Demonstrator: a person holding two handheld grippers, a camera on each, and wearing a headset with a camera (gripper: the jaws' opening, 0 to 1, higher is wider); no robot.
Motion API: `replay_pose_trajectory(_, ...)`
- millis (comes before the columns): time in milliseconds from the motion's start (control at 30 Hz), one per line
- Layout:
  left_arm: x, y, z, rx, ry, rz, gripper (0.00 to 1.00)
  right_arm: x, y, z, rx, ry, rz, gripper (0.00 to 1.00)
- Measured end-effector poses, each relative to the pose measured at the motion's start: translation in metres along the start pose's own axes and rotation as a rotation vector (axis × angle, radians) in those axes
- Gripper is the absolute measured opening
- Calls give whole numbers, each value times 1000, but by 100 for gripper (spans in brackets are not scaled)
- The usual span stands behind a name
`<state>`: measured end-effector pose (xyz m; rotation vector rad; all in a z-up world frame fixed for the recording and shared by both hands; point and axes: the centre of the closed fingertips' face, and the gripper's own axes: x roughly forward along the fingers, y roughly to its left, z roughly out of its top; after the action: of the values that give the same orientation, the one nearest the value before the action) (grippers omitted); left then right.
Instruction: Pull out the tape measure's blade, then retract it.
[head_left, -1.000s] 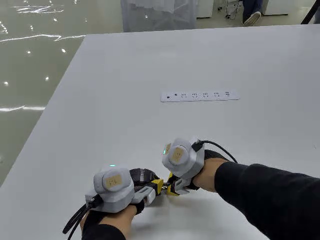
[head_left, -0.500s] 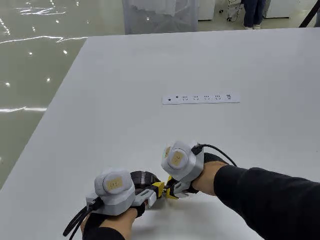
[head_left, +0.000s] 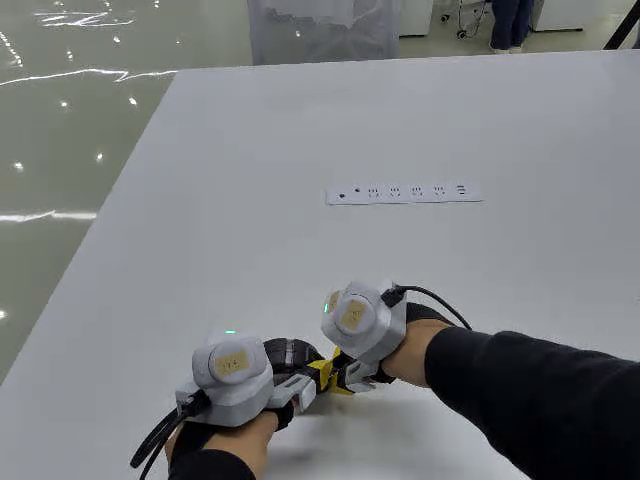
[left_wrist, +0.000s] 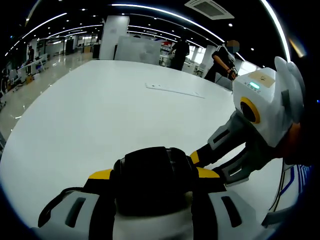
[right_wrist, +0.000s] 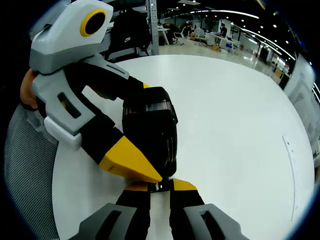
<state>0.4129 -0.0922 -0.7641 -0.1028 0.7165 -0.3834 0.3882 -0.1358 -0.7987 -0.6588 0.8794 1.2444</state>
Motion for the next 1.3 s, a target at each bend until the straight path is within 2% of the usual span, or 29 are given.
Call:
replay_pose_trajectory(133,0,0,0,3,-3,0,56,0,0,1,-34,-6,-4,11)
replay_pose_trajectory(333,0,0,0,5,-2,-1,56,-2,0,0,-18,-21,0,11)
replay_pose_trajectory(567,1,0,0,6,-2,1,56,-1,0,0,-33,4,-12,10)
replay_pose_trajectory(700,0,-1,0,10,-5,0,57,0,0,-1,-20,-15,-20,11)
replay_pose_trajectory(867,1,-2,1,19,-1,21,59,-1,1,0,-56,-15,-41,12)
replay_pose_trajectory(1033,1,-2,1,35,-1,10,60,-1,-2,0,-26,-18,-43,14)
replay_pose_trajectory(1100,2,-2,0,43,4,6,60,-1,-1,2,-113,-17,-51,14)
replay_pose_trajectory(1133,2,-1,0,40,7,0,60,-1,1,1,-82,-14,-50,13)
replay_pose_trajectory(1300,3,-2,3,37,17,-19,60,-2,2,1,-73,-6,-59,16)
